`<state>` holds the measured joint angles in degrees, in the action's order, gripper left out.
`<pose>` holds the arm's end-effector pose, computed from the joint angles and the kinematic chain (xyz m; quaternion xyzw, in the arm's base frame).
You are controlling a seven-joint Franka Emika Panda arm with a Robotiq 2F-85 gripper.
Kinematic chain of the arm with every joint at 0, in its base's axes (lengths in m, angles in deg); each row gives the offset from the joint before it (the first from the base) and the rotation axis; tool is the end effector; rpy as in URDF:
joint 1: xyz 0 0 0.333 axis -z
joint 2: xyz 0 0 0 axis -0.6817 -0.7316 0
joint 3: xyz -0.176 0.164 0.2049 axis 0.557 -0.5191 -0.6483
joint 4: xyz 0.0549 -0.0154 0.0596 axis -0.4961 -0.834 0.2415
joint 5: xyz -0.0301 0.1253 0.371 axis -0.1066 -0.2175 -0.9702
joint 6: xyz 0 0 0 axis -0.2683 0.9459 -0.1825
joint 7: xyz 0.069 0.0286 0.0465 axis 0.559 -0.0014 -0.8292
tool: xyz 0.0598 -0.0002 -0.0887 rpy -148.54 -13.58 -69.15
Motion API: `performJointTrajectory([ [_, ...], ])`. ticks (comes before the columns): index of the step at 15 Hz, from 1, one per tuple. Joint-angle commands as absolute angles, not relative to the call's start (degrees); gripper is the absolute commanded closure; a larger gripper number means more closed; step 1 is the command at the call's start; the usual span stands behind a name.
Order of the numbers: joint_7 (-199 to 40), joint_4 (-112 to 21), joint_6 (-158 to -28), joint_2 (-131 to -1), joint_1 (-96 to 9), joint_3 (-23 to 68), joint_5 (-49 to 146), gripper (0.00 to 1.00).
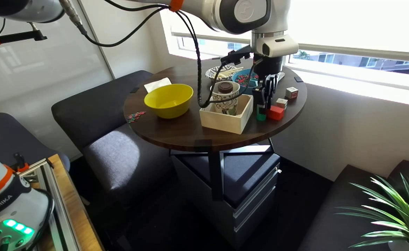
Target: Pick up the green cylinder from the table into the yellow bowl
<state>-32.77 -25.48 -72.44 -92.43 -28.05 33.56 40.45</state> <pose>0.6701 -0.3240 0.3230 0.7671 -0.6397 0.0120 0.0465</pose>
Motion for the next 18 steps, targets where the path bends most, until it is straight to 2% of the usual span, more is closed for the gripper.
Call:
performJointTrajectory([
  [1, -31.5, -27.2, -71.5, -90.8, -28.1, 33.3, 39.3, 0.93],
  [10, -34.2, -23.3, -65.2, -86.9, -26.9, 33.7, 40.4, 0.92],
  [18, -39.0, -24.3, -62.7, -76.4, -30.8, 32.4, 41.3, 0.92],
])
